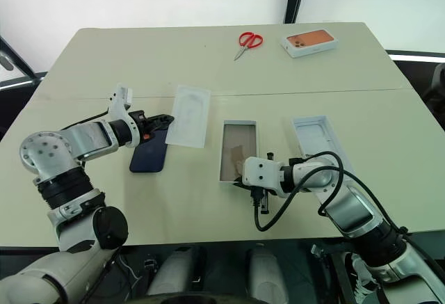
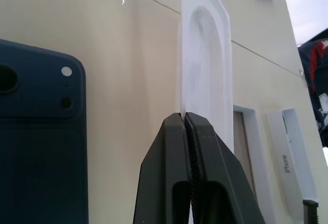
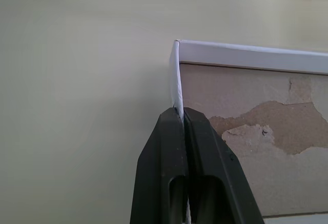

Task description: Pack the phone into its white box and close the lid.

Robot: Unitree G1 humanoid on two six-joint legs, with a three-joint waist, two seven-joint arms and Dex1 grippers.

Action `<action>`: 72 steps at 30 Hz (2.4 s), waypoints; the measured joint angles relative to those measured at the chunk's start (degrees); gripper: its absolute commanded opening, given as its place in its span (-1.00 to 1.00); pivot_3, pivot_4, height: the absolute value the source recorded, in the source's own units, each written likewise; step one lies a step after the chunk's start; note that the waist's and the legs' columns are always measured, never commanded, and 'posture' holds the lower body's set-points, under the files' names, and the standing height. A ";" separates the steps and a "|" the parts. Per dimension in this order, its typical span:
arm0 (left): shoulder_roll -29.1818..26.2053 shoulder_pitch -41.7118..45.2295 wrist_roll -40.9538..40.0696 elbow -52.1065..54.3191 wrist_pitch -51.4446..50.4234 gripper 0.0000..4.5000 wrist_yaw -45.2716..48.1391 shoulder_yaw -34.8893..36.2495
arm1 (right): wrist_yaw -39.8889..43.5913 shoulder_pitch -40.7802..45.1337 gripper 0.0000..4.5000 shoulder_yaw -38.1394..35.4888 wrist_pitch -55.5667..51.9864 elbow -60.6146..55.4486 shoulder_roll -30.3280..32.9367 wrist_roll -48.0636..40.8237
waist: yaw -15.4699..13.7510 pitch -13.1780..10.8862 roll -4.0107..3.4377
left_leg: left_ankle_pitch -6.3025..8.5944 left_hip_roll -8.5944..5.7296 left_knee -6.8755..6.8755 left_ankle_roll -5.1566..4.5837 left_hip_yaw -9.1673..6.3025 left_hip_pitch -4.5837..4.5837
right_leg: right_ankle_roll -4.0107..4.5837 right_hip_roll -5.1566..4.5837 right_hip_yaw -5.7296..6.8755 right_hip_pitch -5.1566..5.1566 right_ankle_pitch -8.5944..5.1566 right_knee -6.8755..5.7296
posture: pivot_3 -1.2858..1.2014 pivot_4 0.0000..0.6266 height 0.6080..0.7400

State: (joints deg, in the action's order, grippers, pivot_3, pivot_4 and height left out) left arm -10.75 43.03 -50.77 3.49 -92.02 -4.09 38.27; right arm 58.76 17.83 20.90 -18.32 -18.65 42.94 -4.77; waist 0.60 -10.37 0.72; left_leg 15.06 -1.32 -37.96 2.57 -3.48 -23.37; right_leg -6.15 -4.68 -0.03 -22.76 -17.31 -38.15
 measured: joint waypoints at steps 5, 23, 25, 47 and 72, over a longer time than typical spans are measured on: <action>0.19 0.68 -3.05 -0.01 0.00 -1.00 -0.70 -0.16 | -1.31 4.55 -0.98 4.63 -0.32 0.92 -7.21 2.70 | 0.10 0.00 0.00 | -0.02 0.02 0.02 0.05 -0.02 0.01 | 0.00 0.02 0.00 -0.04 0.00 -0.03 | 0.03 -0.52 1.00; 2.46 -0.83 -10.56 1.31 0.00 -1.00 -9.01 -0.82 | -0.81 7.36 0.25 4.18 -1.18 3.72 -10.52 3.82 | -0.08 0.01 0.03 | -0.02 -0.01 0.01 0.05 -0.03 -0.01 | 0.00 -0.03 0.00 -0.03 0.00 -0.02 | 0.03 -0.52 1.00; 3.33 -1.51 -11.52 1.56 0.00 -1.00 -10.30 -0.81 | -0.15 7.19 0.25 1.20 -2.37 2.46 -9.81 1.46 | -0.11 0.01 0.03 | -0.02 -0.02 0.00 0.05 -0.03 -0.01 | 0.01 -0.04 -0.01 -0.01 0.00 -0.01 | 0.03 -0.52 1.00; 11.51 -8.42 -30.00 3.93 1.41 -1.00 -37.65 -5.16 | -1.04 3.50 0.25 -10.61 -4.30 3.30 -1.98 -4.98 | -0.12 0.01 0.05 | -0.01 -0.01 0.00 0.02 -0.01 -0.01 | 0.01 -0.02 -0.04 -0.02 0.00 -0.02 | 0.03 -0.52 1.00; -24.82 -16.14 -56.09 10.02 28.25 0.96 -32.59 -29.77 | -2.80 8.13 -0.07 -11.54 -3.93 6.81 -6.34 -7.42 | 0.14 0.02 -0.01 | -0.02 -0.03 0.06 0.04 0.02 0.02 | 0.04 0.06 -0.07 -0.03 -0.01 0.00 | 0.03 -0.52 1.00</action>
State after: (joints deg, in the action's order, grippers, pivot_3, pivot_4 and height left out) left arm -35.56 26.89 -106.86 13.51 -63.77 -36.68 8.50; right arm 55.95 25.96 9.35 -22.25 -11.85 36.60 -12.18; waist 0.74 -10.35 0.72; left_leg 15.04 -1.34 -37.90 2.61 -3.46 -23.35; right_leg -6.11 -4.63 -0.10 -22.79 -17.32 -38.15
